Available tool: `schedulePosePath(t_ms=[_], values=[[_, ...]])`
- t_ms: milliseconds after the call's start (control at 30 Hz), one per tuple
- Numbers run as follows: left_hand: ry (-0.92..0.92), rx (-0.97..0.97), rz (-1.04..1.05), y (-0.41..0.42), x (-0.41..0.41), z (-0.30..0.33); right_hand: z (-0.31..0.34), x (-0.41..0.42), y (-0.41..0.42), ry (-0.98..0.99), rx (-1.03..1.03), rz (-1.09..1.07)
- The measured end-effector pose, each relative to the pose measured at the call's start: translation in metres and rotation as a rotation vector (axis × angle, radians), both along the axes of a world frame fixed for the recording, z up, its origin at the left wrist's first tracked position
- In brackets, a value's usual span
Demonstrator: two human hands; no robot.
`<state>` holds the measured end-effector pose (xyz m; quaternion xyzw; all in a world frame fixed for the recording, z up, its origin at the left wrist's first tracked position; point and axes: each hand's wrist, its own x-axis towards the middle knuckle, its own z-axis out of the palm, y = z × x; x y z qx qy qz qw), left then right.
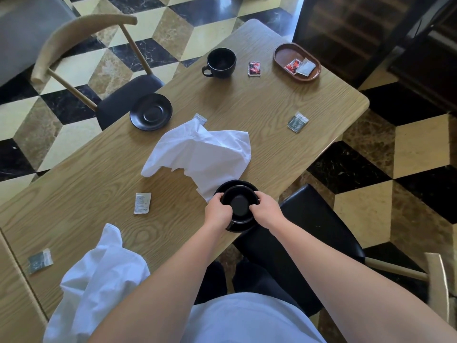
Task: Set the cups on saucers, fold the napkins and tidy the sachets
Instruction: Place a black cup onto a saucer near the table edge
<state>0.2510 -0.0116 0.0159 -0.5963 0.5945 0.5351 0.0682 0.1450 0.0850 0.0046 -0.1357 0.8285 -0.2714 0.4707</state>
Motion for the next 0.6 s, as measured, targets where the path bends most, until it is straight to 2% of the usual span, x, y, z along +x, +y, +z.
schedulePosePath(t_ms=[167,400,600], values=[[0.007,0.021,-0.032,0.000,0.002,0.001,-0.005,-0.003,0.005,0.008,-0.001,0.003],[-0.042,0.072,-0.139,-0.003,0.010,0.002,-0.005,-0.010,0.001,-0.011,0.071,0.141],[-0.049,0.025,-0.184,-0.004,0.019,0.009,0.003,-0.001,0.010,0.015,0.047,0.225]])
